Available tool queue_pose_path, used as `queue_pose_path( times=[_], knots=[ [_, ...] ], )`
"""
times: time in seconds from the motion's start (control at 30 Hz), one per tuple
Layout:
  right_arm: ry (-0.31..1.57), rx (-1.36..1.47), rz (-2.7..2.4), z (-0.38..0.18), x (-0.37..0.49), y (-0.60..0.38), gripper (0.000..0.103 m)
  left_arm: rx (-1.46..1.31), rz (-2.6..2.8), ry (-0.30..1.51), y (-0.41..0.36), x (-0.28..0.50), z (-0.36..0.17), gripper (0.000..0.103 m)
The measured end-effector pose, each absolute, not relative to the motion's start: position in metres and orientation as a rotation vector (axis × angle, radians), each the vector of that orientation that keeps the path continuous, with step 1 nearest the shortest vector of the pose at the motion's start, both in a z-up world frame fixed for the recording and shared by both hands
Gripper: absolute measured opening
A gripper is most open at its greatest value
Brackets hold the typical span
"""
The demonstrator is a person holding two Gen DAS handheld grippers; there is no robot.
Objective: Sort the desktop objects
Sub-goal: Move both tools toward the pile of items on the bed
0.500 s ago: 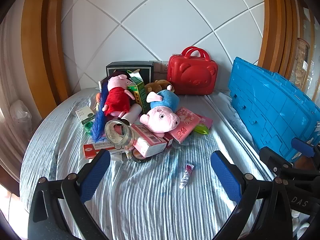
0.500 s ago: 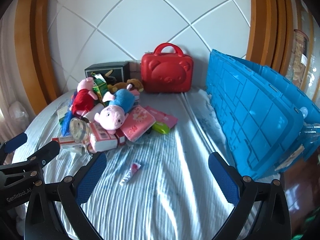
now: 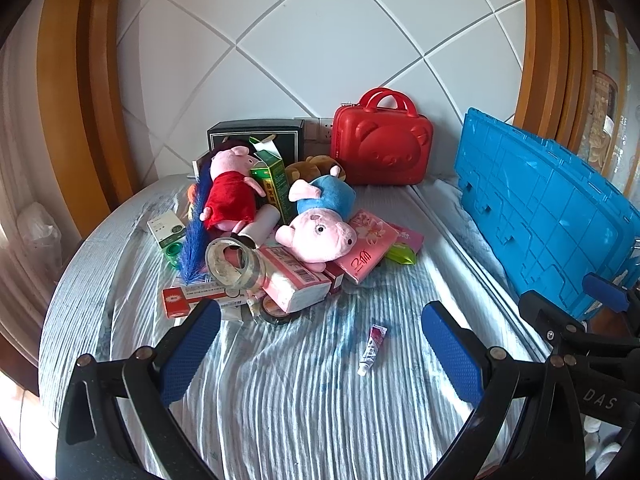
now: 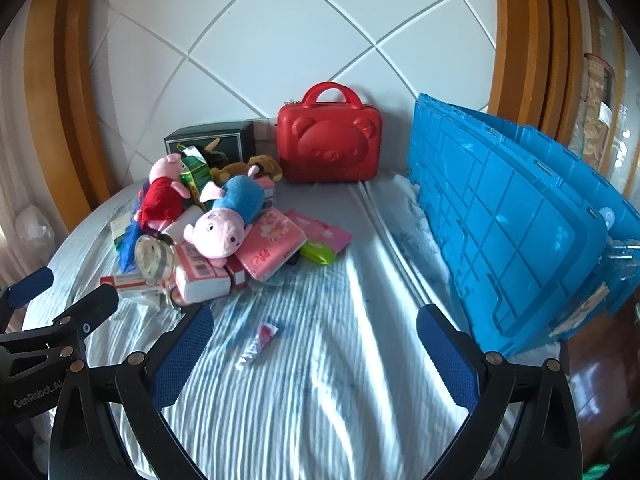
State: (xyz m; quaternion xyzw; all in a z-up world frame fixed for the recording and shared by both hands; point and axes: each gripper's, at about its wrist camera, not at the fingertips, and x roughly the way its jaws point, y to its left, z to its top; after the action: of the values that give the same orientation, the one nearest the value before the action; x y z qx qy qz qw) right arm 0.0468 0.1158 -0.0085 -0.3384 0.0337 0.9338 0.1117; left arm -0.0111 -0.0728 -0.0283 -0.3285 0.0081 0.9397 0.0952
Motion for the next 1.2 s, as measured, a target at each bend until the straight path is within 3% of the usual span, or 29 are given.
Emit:
queue_pose_path(
  times=[0.9, 1.2],
  knots=[
    [0.113, -1.108, 2.712, -0.029, 0.014, 0.13, 0.103, -1.085, 2.726, 0.025, -0.063, -0.047, -0.052, 0.102],
    [0.164, -1.245, 2.668, -0.062, -0.015, 0.149, 0.103, -1.46, 2.668, 0.038, -0.089, -0.092, -0.133, 0.102]
  ],
)
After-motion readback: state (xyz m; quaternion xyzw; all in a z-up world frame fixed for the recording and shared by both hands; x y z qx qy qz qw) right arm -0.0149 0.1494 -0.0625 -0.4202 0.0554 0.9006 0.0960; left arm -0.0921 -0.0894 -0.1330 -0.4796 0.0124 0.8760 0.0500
